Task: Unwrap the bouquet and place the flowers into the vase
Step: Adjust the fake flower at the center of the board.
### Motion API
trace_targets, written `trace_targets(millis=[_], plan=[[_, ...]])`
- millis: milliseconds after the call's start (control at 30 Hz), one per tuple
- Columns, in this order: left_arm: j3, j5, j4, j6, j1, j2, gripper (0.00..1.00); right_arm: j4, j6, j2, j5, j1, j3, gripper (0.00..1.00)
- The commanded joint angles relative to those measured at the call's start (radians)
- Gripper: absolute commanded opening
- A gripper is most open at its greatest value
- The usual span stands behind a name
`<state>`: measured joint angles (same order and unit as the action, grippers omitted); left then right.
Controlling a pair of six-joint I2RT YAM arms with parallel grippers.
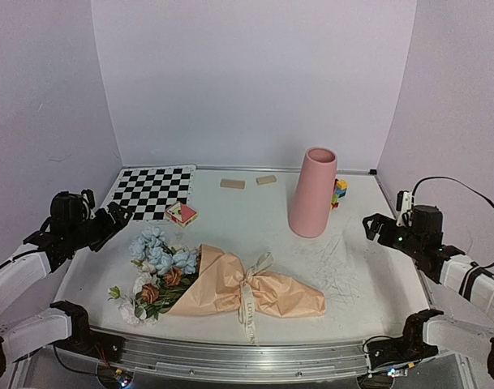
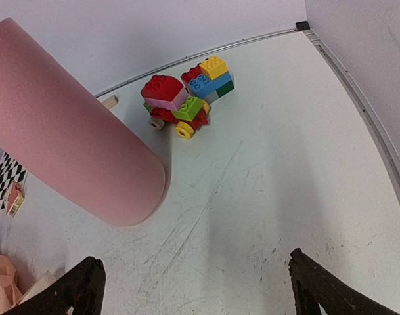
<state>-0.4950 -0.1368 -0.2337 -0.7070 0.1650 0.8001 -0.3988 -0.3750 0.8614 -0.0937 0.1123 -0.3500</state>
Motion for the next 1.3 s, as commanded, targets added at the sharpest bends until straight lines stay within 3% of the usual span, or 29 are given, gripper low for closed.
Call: trace_targets(millis=[0,400,567,700,933,1267], plan=[[-0.027,-0.012,0.04,0.007,0.0,-0.004,1.0,-0.046,0.015,0.018,-0.004,0.003,-0.021,0.98],[-0.12,-0.267,0.045,0.099,0.0,0.0,1.0,-0.066,-0.043,0.064,-0.005,0.002,-0.061,0.98],[-0.123,-0.349,0.06,0.089,0.001,-0.01,1.0,-0.003,0.02,0.124,-0.16,0.009,-0.137,0.98],[-0.111,-0.418,0.079,0.053,0.011,-0.007,1.0,-0.03,0.042,0.13,-0.201,0.049,-0.133,0.98],[-0.124,-0.406,0.088,0.032,0.12,0.009,1.0,-0.066,0.064,0.175,-0.175,0.226,-0.129,0.98],[-0.188,-0.274,0.095,0.019,0.388,0.131,1.0,-0.179,0.075,0.261,-0.174,0.493,-0.099,0.91]])
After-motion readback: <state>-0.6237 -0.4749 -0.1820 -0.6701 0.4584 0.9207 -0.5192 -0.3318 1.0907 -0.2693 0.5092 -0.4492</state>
